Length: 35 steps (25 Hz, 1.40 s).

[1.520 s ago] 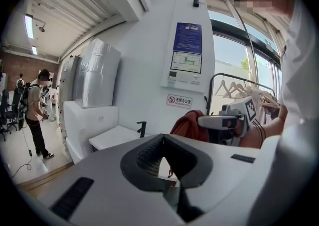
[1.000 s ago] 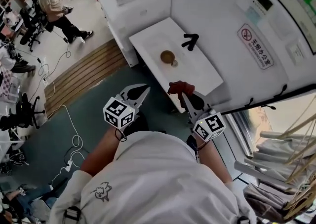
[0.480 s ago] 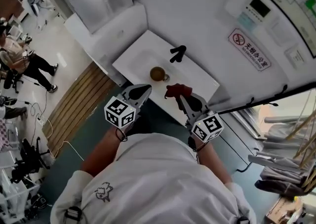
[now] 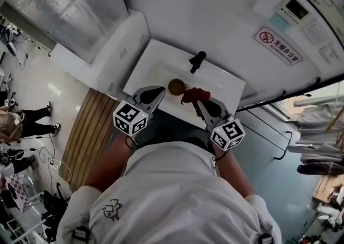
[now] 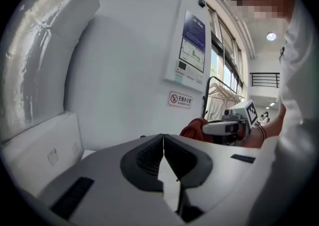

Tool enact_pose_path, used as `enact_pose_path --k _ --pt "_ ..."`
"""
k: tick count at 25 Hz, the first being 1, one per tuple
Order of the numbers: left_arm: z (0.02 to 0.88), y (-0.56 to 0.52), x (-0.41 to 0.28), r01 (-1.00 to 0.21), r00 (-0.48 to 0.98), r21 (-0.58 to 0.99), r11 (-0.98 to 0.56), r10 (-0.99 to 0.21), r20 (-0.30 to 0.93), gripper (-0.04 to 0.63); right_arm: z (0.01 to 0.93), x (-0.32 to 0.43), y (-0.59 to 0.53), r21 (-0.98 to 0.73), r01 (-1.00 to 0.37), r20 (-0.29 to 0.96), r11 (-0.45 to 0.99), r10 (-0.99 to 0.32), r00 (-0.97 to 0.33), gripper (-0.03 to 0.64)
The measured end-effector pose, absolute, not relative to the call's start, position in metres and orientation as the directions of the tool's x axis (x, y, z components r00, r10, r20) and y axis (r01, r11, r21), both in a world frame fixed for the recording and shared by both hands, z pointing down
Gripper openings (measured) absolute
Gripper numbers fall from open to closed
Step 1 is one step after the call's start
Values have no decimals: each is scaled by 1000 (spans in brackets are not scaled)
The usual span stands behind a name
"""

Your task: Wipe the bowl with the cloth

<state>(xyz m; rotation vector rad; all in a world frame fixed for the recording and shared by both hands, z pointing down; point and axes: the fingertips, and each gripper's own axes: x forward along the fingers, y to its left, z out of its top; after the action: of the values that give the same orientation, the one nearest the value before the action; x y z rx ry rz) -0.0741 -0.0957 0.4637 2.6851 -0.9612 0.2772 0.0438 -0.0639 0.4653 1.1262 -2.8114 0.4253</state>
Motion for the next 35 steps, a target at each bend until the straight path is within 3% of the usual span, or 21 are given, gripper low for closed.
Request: enact_pose_path --k 10,19,21,35 --pt "495 -137 -64 -569 805 199 -798 -492 331 17 489 31 -95 -241 -732 203 637 -705 -680 48" --pt "560 -169 -56 -573 774 220 -790 -433 461 21 534 42 -131 -264 -734 282 626 -678 -679 48" --pt "581 -175 -54 -576 760 231 -784 -409 505 91 547 44 -137 -280 -733 304 620 -667 -680 48" --pt "696 -218 -51 -641 671 317 -700 -309 674 150 605 63 -172 -360 -736 379 574 -631 -677 48"
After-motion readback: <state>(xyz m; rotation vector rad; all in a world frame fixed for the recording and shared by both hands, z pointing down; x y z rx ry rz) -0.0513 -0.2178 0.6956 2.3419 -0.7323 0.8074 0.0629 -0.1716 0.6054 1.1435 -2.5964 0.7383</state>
